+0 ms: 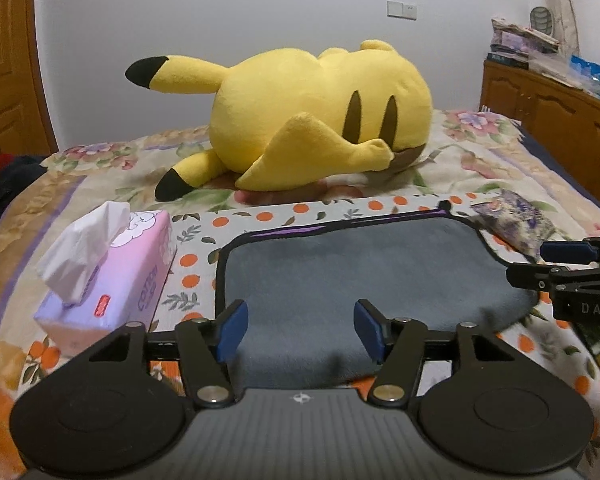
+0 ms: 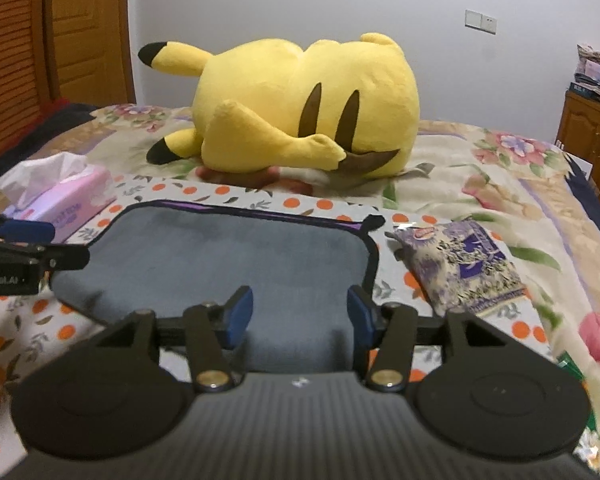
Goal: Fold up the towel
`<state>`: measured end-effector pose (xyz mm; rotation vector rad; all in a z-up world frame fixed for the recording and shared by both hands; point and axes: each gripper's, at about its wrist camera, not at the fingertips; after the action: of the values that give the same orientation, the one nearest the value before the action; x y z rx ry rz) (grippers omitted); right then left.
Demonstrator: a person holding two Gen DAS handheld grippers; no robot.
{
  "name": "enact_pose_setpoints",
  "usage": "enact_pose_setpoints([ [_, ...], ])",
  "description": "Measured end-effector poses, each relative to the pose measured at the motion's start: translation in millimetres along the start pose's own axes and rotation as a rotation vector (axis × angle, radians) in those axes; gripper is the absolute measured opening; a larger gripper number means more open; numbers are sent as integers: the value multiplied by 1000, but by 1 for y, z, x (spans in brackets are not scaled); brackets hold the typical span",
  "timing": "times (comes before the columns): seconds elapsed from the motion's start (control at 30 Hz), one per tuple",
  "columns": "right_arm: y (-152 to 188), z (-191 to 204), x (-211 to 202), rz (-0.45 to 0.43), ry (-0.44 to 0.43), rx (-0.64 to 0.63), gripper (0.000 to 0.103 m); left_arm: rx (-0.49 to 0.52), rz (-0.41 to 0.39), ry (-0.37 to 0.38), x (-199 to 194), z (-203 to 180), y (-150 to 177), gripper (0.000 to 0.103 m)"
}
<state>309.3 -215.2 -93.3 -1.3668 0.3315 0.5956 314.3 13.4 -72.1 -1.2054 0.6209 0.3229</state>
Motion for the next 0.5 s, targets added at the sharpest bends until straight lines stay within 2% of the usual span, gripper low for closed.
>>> enact_pose_setpoints([
  [0.13, -1, 0, -21, -15, -2, 9, 59, 6, -10, 3, -20, -6, 0, 69],
  [0.2, 0, -1, -31, -20, -2, 13, 59, 12, -14, 1, -30, -8, -1, 76],
  [0.3, 0, -1, -45, -22, 3, 24, 60, 6, -23, -12, -45, -11, 0, 81],
  [0.5, 1, -1, -75, -32, 6, 36, 66, -4, -16, -19, -74, -15, 7, 87],
])
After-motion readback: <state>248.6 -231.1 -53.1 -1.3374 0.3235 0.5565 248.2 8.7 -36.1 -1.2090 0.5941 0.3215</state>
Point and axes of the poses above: each gripper's, at about its wrist camera, not at the fingertips, and x roughly the way its jaws point, z to its left, y to its underside, and after that the axes turned 13 degrees about x, right-handed
